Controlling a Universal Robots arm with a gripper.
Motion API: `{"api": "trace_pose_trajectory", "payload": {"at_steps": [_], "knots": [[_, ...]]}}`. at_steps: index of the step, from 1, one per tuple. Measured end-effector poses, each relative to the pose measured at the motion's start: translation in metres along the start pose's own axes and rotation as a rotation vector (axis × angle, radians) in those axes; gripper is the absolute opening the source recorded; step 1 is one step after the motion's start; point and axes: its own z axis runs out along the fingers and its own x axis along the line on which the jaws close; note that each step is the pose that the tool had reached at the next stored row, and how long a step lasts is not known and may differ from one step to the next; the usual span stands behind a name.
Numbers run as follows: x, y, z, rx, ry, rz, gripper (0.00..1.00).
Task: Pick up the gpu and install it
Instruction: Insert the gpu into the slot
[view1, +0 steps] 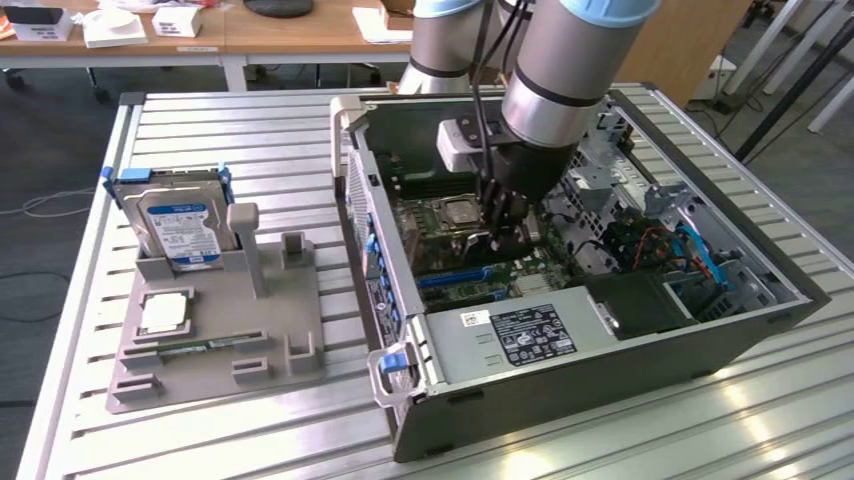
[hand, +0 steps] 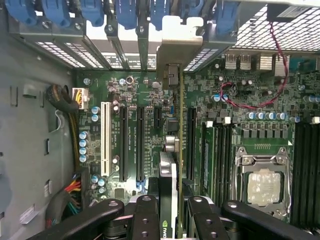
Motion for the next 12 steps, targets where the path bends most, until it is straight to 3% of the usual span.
{"api": "trace_pose_trajectory", "payload": {"at_steps": [12], "knots": [[-0.0043, 0.0043, 0.0087, 0.0000, 0.0003, 0.000, 0.27]]}}
